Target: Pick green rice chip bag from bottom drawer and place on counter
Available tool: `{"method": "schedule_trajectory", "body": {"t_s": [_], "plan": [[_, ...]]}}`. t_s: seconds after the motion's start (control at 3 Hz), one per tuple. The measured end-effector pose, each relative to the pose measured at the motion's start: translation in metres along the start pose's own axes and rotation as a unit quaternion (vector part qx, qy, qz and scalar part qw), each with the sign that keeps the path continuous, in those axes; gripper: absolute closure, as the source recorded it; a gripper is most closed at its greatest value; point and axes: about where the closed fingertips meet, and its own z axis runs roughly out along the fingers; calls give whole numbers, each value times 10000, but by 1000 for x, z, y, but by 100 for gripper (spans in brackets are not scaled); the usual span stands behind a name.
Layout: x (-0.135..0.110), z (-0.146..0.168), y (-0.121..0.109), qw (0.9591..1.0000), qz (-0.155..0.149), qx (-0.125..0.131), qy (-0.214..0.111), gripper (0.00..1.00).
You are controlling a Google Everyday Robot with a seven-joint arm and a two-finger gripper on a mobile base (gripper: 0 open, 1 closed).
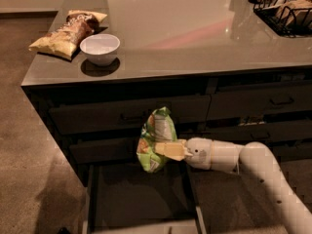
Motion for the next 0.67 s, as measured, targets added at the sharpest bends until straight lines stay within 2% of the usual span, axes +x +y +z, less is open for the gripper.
{"method": "schedule_trajectory", "body": {"t_s": [0.33, 0.67], "plan": [[53, 11, -50, 9977, -615, -103, -282, 100], [97, 17, -90, 9941, -923, -278, -506, 100]]}}
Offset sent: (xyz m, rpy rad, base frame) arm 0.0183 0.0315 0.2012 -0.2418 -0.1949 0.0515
